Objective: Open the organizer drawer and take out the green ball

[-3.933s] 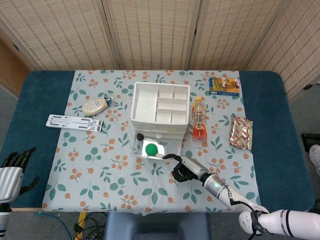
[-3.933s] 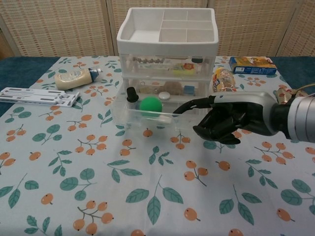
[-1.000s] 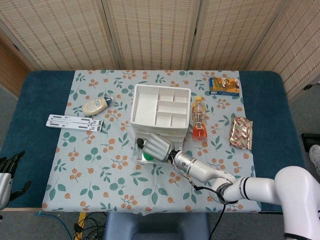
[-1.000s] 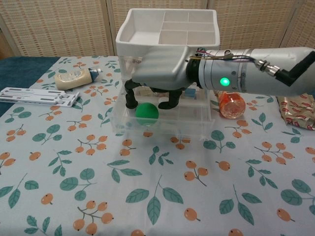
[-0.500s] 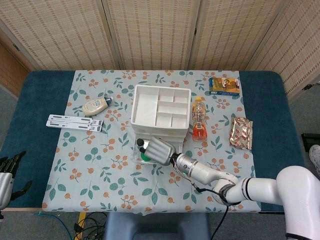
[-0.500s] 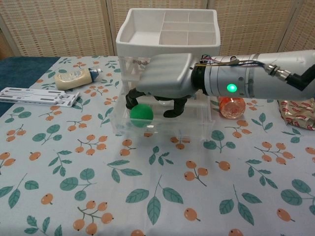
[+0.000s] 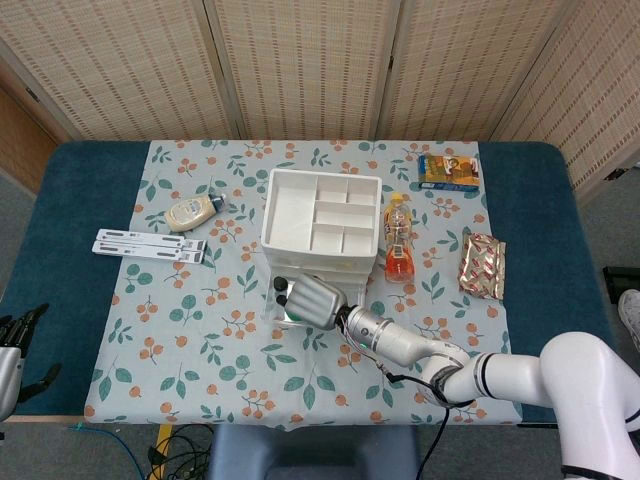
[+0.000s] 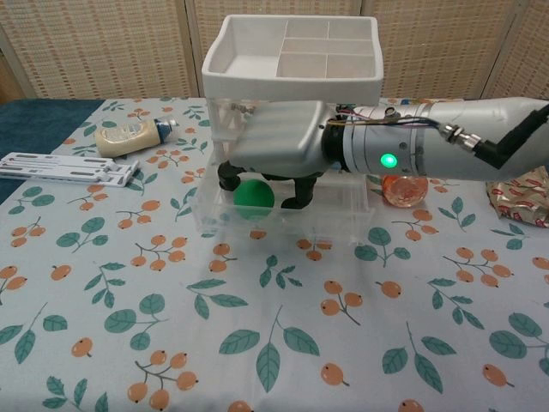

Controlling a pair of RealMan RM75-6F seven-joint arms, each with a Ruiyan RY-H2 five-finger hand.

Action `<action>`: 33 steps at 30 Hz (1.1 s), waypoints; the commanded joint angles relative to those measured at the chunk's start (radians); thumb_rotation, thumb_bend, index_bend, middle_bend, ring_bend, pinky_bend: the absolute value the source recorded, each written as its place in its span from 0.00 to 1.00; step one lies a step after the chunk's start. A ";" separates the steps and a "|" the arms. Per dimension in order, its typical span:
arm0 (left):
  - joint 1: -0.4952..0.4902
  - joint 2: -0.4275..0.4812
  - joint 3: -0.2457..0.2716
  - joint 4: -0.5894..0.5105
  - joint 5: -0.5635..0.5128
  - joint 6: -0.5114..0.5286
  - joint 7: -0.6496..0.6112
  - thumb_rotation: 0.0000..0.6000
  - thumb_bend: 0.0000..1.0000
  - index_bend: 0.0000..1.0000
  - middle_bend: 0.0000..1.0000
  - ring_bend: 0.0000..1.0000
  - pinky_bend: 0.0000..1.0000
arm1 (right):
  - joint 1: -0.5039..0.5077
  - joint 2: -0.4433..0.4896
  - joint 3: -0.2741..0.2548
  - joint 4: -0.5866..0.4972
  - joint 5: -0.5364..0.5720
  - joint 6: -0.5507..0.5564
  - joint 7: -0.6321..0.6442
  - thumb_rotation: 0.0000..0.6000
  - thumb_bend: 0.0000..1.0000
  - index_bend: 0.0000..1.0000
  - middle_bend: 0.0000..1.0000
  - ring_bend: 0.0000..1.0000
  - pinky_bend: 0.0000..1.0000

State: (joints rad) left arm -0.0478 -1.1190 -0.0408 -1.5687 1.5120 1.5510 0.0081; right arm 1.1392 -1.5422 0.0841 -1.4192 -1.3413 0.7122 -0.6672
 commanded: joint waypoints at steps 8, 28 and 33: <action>-0.001 -0.005 0.000 0.005 0.002 -0.003 -0.002 1.00 0.23 0.11 0.21 0.24 0.15 | -0.008 -0.017 0.001 0.019 -0.018 0.021 0.030 1.00 0.29 0.42 0.94 1.00 1.00; -0.006 0.005 -0.004 -0.013 0.023 0.008 0.006 1.00 0.23 0.11 0.21 0.24 0.15 | -0.172 0.168 0.003 -0.212 -0.145 0.316 0.148 1.00 0.34 0.56 0.95 1.00 1.00; -0.021 0.000 -0.008 -0.017 0.028 -0.007 0.014 1.00 0.23 0.11 0.21 0.24 0.15 | -0.299 0.270 -0.059 -0.295 -0.177 0.438 0.186 1.00 0.35 0.57 0.95 1.00 1.00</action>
State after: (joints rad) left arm -0.0671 -1.1185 -0.0484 -1.5854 1.5387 1.5454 0.0203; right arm 0.8946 -1.3214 0.0584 -1.6733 -1.4939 1.1014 -0.5044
